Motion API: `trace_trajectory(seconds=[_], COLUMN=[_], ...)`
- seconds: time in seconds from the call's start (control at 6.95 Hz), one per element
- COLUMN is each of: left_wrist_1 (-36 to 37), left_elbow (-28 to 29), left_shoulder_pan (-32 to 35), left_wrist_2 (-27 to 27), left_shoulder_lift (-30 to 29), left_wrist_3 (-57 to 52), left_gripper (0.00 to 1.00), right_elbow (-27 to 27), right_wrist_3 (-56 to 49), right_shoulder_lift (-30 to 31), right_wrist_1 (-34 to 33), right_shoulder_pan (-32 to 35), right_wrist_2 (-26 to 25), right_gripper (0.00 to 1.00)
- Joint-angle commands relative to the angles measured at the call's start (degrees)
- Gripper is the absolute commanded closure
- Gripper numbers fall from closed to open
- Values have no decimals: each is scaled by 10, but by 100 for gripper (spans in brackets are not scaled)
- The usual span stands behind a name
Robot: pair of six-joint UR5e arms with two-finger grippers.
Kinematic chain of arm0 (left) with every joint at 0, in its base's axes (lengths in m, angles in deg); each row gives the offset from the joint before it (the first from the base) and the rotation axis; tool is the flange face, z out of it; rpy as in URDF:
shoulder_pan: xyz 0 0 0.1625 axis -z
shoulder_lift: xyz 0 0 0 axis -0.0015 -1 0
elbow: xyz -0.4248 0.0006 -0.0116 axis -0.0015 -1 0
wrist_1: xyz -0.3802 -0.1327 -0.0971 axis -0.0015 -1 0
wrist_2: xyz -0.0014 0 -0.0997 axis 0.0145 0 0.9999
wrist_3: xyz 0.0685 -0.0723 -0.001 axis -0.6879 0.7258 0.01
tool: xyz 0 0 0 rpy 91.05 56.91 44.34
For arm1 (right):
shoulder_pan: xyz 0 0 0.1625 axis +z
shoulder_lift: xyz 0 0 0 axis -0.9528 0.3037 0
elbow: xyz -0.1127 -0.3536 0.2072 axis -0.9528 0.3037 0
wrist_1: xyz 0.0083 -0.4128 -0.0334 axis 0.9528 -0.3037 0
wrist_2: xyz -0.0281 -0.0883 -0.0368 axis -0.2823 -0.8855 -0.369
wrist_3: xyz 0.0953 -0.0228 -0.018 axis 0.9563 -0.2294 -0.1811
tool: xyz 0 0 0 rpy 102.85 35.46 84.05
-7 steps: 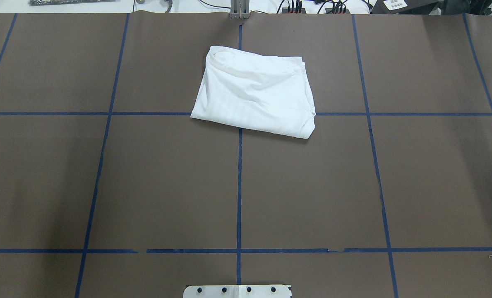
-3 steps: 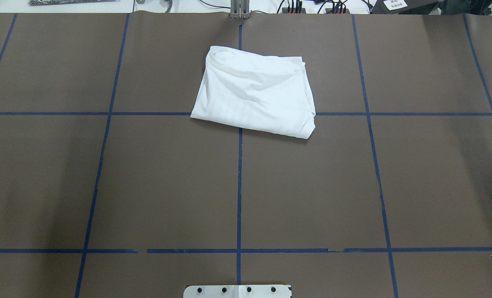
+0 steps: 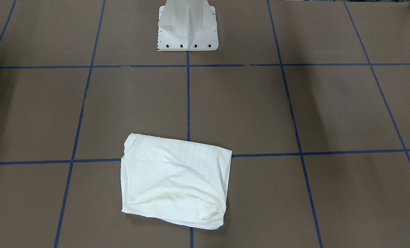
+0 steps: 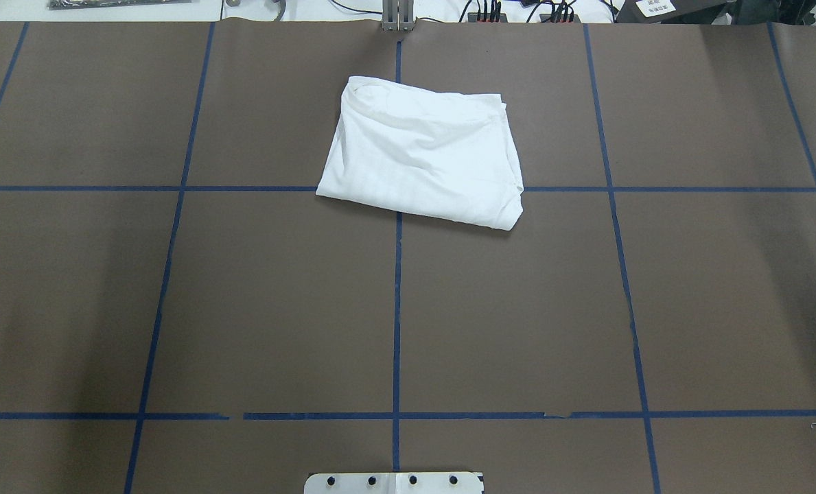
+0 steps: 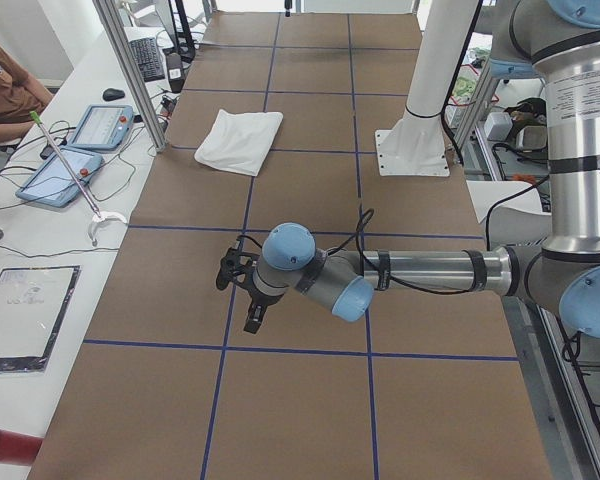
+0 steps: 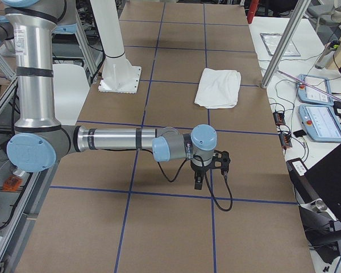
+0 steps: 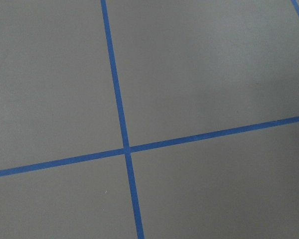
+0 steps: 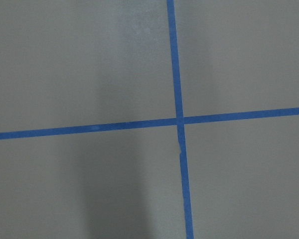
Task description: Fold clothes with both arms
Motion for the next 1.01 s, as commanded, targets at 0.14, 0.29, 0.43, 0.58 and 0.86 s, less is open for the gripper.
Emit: trace_trajectory(seconds=[0.14, 0.29, 0.43, 0.58, 0.86], left_wrist_1=[5, 4, 3, 3, 3], left_elbow=[17, 16, 15, 11, 12], left_shoulder_pan=[-3, -2, -3, -2, -3], left_wrist_2=[-5, -5, -5, -3, 1], left_shoulder_lift=[-17, -18, -20, -18, -17], left_wrist_3=[-2, -2, -3, -5, -5], left_gripper=[0, 0, 0, 0, 0], right_elbow=[-20, -22, -21, -22, -22], right_wrist_3=[-2, -2, -2, -1, 0], right_shoulder_lift=[-14, -13, -14, -14, -19], right_wrist_1=[-69, -70, -70, -69, -66], right_shoulder_pan=[-16, -16, -17, -17, -17], right_wrist_2=[-2, -4, -3, 1, -1], right_gripper=[0, 0, 0, 0, 0])
